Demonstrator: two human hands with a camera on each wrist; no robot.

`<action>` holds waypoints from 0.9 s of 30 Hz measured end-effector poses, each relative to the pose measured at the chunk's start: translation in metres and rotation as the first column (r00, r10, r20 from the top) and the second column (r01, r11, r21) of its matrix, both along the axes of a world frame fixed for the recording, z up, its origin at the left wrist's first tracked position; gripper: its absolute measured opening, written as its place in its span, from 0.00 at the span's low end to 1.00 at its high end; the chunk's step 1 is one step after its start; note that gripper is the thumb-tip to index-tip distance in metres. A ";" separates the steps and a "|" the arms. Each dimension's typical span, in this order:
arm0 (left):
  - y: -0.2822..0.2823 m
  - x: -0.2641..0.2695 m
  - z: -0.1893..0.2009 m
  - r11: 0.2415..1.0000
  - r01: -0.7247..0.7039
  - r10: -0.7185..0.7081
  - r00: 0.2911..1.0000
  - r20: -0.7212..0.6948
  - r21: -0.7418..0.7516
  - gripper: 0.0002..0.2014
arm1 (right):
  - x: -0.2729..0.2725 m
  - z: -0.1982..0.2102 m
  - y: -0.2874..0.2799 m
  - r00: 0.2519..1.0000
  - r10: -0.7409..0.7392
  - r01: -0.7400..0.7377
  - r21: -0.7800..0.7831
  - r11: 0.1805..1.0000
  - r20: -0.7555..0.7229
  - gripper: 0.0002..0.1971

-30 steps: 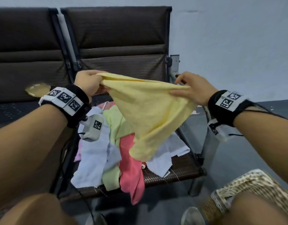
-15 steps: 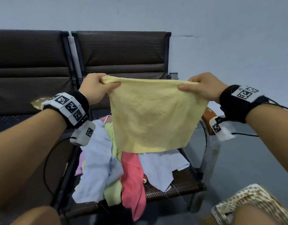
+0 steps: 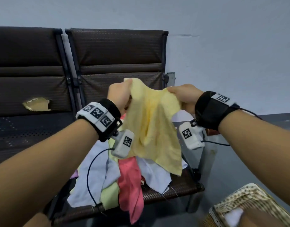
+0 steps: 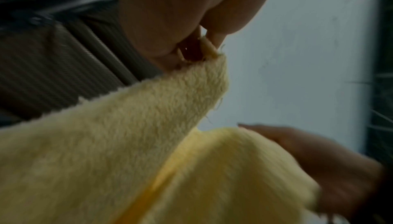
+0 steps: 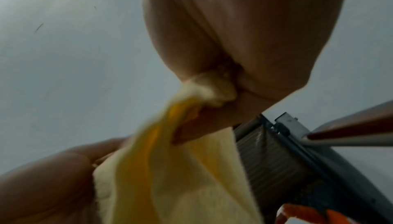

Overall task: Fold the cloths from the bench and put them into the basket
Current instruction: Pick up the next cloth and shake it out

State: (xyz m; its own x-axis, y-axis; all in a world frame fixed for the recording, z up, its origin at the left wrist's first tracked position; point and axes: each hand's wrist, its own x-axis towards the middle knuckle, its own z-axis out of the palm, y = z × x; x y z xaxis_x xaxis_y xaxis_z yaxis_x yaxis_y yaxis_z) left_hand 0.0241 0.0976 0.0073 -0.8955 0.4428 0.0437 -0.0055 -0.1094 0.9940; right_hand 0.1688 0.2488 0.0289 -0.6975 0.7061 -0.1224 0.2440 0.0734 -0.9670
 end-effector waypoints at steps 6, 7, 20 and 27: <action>0.005 0.063 -0.012 0.939 0.274 -0.334 0.869 -0.365 -0.205 0.23 | -0.003 -0.001 -0.031 0.976 0.195 -0.207 -0.134 0.969 -0.099 0.19; 0.003 0.065 -0.011 0.930 0.295 -0.357 0.866 -0.349 -0.218 0.21 | -0.001 -0.002 -0.032 0.975 0.212 -0.217 -0.085 0.972 -0.066 0.14; -0.015 0.022 0.003 0.736 0.657 -0.659 0.750 0.045 -0.162 0.19 | 0.030 0.013 -0.008 0.867 0.497 -0.497 0.080 0.864 0.021 0.11; 0.013 0.006 0.002 0.882 0.364 -0.420 0.896 -0.147 -0.299 0.17 | 0.034 0.014 0.033 0.832 0.050 -0.411 0.552 0.726 0.553 0.14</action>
